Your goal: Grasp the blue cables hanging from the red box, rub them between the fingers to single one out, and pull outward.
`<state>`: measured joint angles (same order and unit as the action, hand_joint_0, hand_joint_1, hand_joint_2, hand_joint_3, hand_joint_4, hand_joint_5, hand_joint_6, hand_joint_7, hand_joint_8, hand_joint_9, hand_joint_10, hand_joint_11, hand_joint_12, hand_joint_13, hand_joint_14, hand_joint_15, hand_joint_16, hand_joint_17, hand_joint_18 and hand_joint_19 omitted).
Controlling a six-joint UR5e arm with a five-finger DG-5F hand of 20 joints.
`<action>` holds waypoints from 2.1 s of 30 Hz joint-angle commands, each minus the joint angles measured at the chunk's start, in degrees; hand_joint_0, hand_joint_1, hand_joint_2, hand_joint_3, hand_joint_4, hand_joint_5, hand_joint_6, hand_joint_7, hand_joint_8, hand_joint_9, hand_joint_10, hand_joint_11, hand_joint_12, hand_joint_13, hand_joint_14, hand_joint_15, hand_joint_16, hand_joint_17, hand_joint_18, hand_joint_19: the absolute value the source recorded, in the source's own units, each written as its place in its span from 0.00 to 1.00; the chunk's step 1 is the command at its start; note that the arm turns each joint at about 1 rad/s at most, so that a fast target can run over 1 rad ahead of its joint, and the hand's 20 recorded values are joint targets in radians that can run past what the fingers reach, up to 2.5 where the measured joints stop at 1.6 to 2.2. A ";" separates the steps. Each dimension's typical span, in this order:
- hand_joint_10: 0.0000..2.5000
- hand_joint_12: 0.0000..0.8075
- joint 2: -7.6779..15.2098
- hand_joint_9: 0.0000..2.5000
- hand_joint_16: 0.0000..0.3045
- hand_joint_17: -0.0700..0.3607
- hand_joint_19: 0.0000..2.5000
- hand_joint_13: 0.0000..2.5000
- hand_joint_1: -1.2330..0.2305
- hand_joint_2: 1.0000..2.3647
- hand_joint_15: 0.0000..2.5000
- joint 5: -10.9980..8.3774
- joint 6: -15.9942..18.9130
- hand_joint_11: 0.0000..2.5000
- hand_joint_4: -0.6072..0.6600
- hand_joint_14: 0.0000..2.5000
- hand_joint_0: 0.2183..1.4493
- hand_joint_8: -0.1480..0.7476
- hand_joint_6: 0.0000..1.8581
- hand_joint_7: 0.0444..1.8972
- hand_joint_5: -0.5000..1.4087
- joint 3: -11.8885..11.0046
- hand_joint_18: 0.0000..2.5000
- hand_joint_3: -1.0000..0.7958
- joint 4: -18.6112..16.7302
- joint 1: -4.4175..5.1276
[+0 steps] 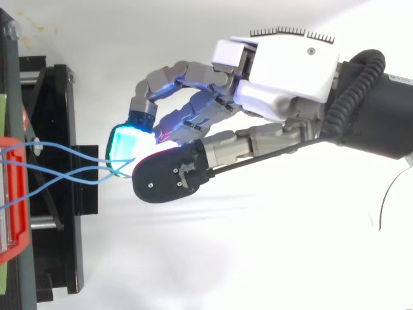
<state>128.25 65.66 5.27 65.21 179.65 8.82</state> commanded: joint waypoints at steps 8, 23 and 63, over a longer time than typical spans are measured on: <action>0.00 0.44 -0.02 0.32 0.16 0.42 0.21 0.31 0.36 0.01 0.15 -0.01 0.18 0.17 0.65 0.01 0.29 0.46 0.41 0.53 0.19 0.00 0.26 0.39 0.26 -0.03; 0.00 0.41 -0.02 0.29 0.15 0.40 0.21 0.30 0.28 0.01 0.15 -0.01 0.18 0.17 0.62 0.01 0.35 0.42 0.44 0.47 0.16 0.00 0.26 0.43 0.35 0.06; 0.00 0.42 -0.02 0.30 0.16 0.41 0.21 0.31 0.31 0.01 0.15 -0.01 0.27 0.17 0.64 0.01 0.33 0.44 0.44 0.47 0.17 -0.26 0.26 0.43 0.62 0.06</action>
<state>128.24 65.65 5.54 65.01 180.16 8.88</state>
